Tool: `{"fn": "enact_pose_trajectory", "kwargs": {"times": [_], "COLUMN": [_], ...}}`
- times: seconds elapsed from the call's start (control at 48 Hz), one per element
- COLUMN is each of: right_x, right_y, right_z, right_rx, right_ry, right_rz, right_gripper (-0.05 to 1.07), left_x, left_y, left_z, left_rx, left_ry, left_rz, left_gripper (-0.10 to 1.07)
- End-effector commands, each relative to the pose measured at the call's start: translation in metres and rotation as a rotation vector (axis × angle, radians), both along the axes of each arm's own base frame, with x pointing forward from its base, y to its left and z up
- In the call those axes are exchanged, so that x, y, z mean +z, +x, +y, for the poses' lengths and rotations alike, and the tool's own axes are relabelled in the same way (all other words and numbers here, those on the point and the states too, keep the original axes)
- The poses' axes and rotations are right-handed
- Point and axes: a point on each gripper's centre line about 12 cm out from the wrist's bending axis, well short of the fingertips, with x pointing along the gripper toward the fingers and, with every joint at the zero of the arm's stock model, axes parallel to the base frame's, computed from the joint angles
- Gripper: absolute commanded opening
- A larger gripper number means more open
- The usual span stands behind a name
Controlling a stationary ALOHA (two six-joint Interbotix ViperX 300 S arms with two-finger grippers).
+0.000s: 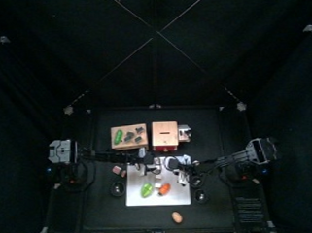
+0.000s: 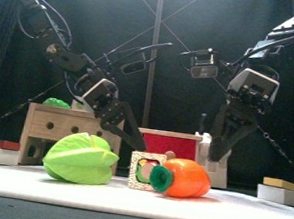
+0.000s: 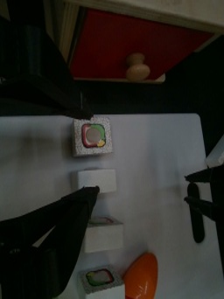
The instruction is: Grab sushi piece
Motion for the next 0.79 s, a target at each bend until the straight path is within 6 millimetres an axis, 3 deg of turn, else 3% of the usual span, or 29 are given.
{"fn": "enact_pose_trajectory", "kwargs": {"times": [0.0, 0.146, 0.417, 0.771], "right_x": [0.011, 0.010, 0.010, 0.002], "right_y": [0.002, 0.002, 0.002, 0.004], "right_z": [0.001, 0.001, 0.001, 0.001], "right_rx": [0.003, 0.003, 0.003, 0.003], "right_ry": [0.006, 0.007, 0.007, 0.005], "right_rz": [-0.037, -0.036, -0.034, -0.013], "right_gripper": [0.67, 0.66, 0.66, 0.66], "left_x": [0.007, 0.007, 0.027, 0.016], "left_y": [0.009, 0.011, 0.011, 0.010], "left_z": [-0.003, -0.010, -0.012, 0.005], "left_rx": [-0.013, -0.031, -0.038, -0.009], "left_ry": [0.007, 0.007, 0.015, 0.026], "left_rz": [-0.027, -0.021, -0.070, -0.043], "left_gripper": [0.96, 0.96, 0.96, 0.96]}}
